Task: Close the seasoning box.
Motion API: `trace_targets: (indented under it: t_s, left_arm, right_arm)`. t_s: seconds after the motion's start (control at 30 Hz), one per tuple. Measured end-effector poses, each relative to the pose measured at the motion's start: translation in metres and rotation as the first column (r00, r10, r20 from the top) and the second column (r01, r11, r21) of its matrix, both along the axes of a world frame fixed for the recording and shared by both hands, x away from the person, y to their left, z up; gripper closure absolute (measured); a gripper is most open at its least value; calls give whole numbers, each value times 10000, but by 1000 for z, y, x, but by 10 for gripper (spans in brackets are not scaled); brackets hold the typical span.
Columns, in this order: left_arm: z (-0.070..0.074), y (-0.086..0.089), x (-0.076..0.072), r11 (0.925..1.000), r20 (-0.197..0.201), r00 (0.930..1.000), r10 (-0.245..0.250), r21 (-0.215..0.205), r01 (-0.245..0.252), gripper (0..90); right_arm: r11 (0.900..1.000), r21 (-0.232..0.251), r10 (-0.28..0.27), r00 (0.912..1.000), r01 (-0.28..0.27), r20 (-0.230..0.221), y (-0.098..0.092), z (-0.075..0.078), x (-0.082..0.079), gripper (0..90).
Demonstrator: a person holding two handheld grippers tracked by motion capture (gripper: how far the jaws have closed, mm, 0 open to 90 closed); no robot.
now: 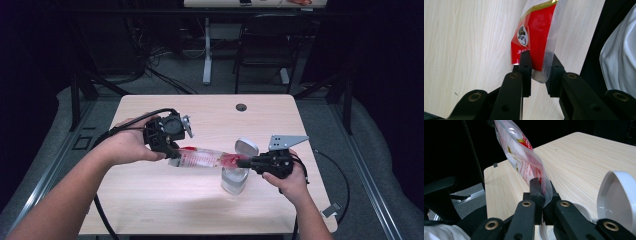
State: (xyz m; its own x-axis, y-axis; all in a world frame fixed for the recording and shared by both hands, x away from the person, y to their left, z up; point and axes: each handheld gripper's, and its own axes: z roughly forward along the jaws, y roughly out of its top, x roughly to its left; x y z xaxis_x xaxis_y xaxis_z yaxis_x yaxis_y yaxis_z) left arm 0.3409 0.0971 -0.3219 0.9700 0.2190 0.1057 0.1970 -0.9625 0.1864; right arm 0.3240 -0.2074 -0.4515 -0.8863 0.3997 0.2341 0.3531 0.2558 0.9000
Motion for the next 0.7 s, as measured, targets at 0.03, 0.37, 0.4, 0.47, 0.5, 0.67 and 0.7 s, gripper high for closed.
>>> trace_targets:
  t_s: [0.03, 0.37, 0.4, 0.47, 0.5, 0.67, 0.7]
  left_arm:
    - [0, 0, 0, 10000, 40, 10000, 14, 2, -14, 783]
    - [2, -1, 1, 10000, 116, 9999, -39, -86, 40, 783]
    - [1, -2, 1, 9999, 225, 9997, -39, -110, 41, 783]
    - [2, -3, 2, 9999, 106, 9999, -80, -66, 80, 782]
    - [2, -3, 2, 9999, 117, 9999, -92, -62, 93, 782]
    - [3, -7, 2, 9998, 237, 9996, -153, -78, 155, 782]
    - [3, -7, 3, 9998, 291, 9994, -168, -106, 171, 782]
  right_arm:
    - [10000, 17, 4, 10000, -4, -11, 0, 0, 0, 890]
    - [10000, 16, 27, 10000, -27, -40, -1, -1, -1, 890]
    - [10000, 10, 23, 10000, -23, -34, -1, -1, -1, 890]
    - [10000, 3, -11, 10000, 11, -56, -2, -2, -1, 891]
    - [10000, 33, -33, 10000, 34, -78, -2, -2, -1, 891]
    - [9999, 117, -92, 9998, 95, -190, -5, -4, 0, 891]
    - [9999, 103, -104, 9998, 106, -182, -5, -4, 0, 891]
